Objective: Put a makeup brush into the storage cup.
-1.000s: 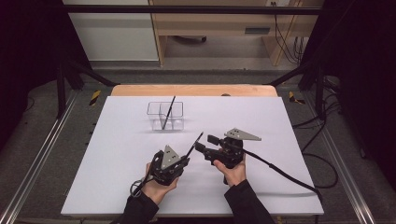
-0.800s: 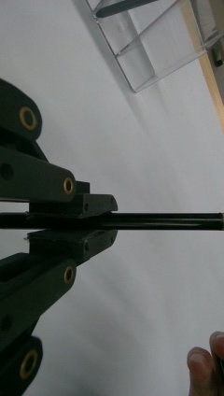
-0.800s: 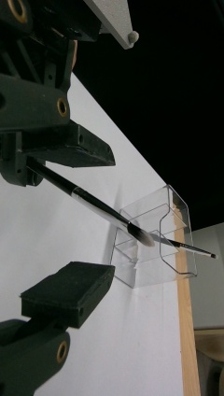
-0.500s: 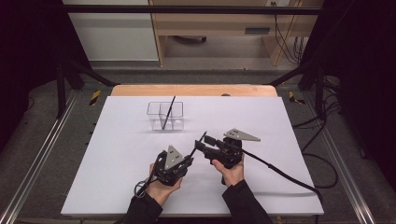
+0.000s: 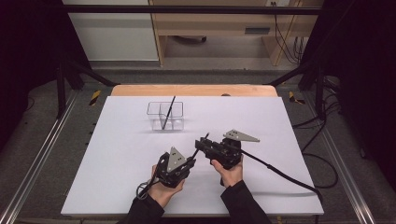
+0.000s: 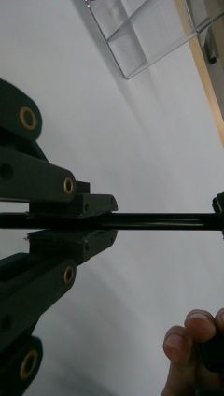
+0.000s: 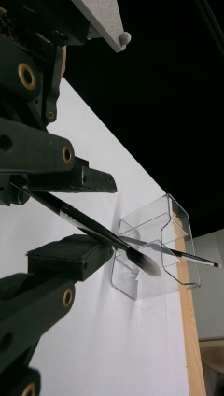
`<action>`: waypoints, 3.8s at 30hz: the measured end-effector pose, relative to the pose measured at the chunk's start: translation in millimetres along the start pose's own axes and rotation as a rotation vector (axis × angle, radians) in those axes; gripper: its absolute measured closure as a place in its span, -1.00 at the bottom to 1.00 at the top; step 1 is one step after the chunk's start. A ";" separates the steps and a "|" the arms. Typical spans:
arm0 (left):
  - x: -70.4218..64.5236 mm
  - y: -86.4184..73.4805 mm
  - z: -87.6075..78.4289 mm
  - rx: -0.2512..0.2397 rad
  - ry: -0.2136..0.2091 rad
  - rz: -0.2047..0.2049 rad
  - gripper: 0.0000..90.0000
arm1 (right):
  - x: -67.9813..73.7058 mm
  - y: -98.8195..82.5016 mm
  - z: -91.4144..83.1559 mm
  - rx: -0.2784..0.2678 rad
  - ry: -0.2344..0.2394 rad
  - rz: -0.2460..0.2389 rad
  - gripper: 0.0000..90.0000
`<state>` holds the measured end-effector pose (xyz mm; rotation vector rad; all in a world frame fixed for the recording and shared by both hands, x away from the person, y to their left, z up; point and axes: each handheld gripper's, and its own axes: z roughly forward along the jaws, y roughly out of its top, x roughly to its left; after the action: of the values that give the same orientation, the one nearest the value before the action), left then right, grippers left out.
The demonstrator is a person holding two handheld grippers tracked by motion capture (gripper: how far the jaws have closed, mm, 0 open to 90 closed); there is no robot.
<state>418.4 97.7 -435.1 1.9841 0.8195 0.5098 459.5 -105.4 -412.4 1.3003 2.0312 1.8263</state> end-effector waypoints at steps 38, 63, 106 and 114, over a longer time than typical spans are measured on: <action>2.0 21.7 -7.0 -0.013 -0.025 0.027 0.36 | 2.8 0.6 -7.5 -0.013 0.107 -0.036 0.87; -3.3 34.8 -3.0 -0.046 -0.030 0.025 0.83 | 5.5 1.1 -10.1 -0.014 0.123 -0.062 0.87; 52.8 18.0 -48.0 -0.099 0.014 -0.065 0.83 | -13.1 7.3 -44.2 0.026 -0.159 -0.254 -0.76; 68.9 17.5 -60.4 -0.122 0.031 -0.093 0.83 | -16.6 7.7 -49.3 0.046 -0.198 -0.281 -0.82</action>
<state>434.4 176.1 -387.1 1.8217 0.8748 0.5254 444.4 -154.2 -400.0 1.0901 2.0381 1.4772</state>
